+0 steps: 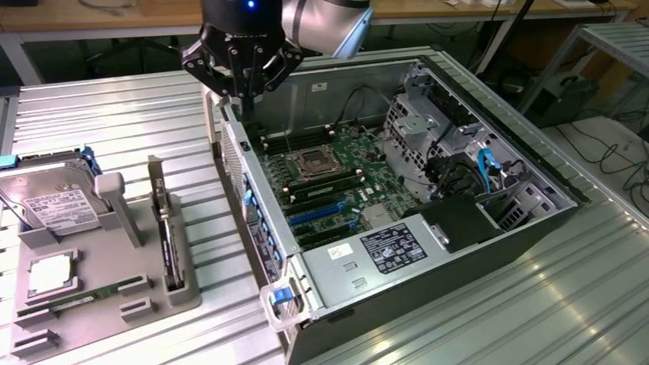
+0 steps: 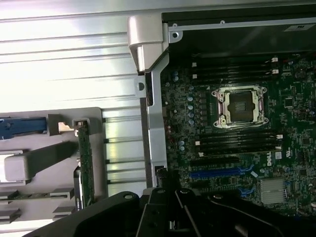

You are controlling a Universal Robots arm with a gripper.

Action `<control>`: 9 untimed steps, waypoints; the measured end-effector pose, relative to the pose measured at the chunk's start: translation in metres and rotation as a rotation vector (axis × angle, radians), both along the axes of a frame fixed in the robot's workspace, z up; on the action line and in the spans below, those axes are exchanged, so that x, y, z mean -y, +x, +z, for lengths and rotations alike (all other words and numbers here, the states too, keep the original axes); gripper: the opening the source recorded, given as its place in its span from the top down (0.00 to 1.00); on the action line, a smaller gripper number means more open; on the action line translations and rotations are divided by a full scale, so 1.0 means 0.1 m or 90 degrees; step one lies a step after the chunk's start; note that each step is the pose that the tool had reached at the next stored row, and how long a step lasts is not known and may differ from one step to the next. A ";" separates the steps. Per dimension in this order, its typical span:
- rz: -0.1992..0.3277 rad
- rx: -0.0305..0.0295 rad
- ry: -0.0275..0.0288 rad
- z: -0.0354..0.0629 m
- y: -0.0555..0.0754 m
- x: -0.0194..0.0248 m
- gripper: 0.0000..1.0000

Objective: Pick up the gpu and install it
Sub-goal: 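Reach for the gpu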

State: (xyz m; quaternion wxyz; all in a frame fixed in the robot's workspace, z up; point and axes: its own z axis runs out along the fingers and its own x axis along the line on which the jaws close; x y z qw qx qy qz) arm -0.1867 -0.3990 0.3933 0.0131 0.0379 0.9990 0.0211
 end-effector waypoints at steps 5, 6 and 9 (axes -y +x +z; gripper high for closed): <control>0.000 0.0000 0.0000 0.000 -0.04 0.000 0.89; 0.000 0.0000 0.0000 0.000 -0.04 0.000 0.89; 0.000 0.0000 0.0000 0.000 -0.07 0.001 0.89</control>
